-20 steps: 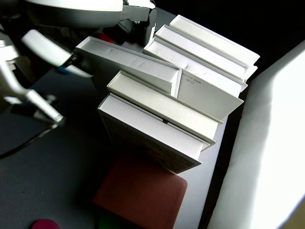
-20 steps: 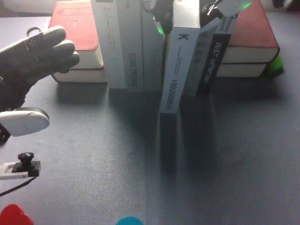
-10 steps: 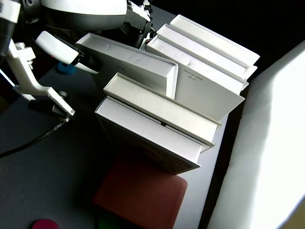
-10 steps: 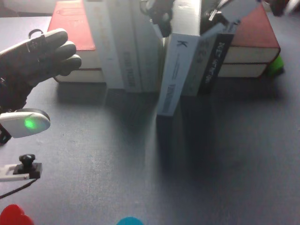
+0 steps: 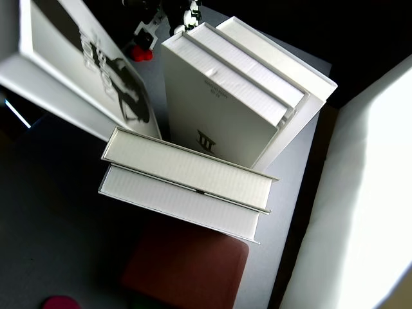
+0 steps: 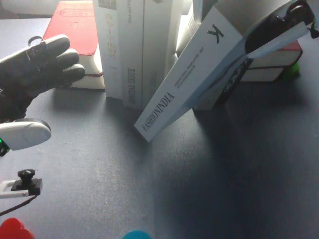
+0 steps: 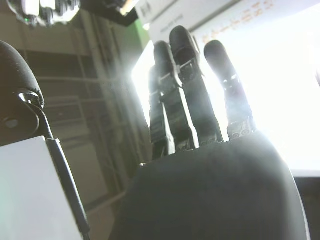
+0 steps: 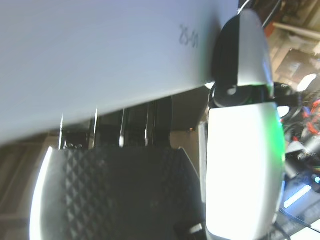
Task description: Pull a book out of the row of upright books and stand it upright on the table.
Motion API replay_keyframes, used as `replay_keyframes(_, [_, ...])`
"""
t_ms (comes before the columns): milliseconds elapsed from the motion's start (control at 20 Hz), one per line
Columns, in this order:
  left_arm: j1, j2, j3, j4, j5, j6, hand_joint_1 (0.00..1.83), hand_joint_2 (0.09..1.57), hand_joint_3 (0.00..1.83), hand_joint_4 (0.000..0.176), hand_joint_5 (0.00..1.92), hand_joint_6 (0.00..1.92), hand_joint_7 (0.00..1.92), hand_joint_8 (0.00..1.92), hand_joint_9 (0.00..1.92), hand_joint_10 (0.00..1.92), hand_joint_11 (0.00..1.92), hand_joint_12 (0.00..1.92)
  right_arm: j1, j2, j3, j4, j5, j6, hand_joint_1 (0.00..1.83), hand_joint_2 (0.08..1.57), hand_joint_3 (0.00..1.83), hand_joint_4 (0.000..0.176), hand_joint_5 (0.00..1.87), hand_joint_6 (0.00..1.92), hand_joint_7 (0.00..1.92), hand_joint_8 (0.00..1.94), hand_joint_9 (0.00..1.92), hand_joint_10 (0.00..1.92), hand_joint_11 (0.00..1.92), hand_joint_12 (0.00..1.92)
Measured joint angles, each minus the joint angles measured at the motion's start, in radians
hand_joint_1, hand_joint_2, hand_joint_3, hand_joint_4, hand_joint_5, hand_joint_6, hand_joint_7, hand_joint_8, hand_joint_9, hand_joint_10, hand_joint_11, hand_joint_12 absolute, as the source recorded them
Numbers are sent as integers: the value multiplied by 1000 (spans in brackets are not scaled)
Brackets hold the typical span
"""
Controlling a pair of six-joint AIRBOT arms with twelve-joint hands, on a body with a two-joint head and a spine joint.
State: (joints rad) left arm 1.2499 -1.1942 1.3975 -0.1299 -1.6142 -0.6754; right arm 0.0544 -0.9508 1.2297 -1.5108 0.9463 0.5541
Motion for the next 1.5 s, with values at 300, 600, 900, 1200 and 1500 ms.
replay_keyframes(300, [2, 0, 0, -2, 2, 0, 1097, 721, 0, 34, 473, 5, 465, 6, 671, 20, 0, 1529, -121, -21, 3, 220, 39, -105, 1143, 1162, 3, 0, 882, 1131, 1056, 1930, 1165, 1921, 1186, 1921])
replay_keyframes(600, [13, 0, 0, -4, 5, 0, 1079, 739, 3, 33, 431, 0, 438, 7, 612, 1, 0, 1428, -339, -142, 108, 500, 55, -247, 1143, 1162, 3, 0, 882, 1131, 1056, 1930, 1165, 1921, 1186, 1921])
replay_keyframes(900, [12, -1, 2, -9, 4, 0, 1072, 759, 6, 28, 442, 1, 502, 5, 624, 4, 0, 1401, -457, -208, 169, 702, 96, -290, 1203, 1038, 0, 0, 1163, 652, 1113, 1941, 1239, 1921, 1300, 1921])
replay_keyframes(1200, [13, -1, 2, -9, 3, 0, 1051, 757, 7, 22, 432, 0, 472, 3, 596, 0, 0, 1407, -462, -194, 150, 710, 107, -298, 1204, 1029, 0, 0, 983, 640, 259, 38, 313, 205, 91, 1432])
replay_keyframes(1500, [13, -1, 2, -9, 4, 0, 1081, 742, 0, 44, 445, 3, 531, 11, 553, 4, 0, 1394, -476, -161, 134, 714, 101, -312, 1225, 1050, 1, 0, 998, 612, 188, 2, 557, 155, 14, 1441])
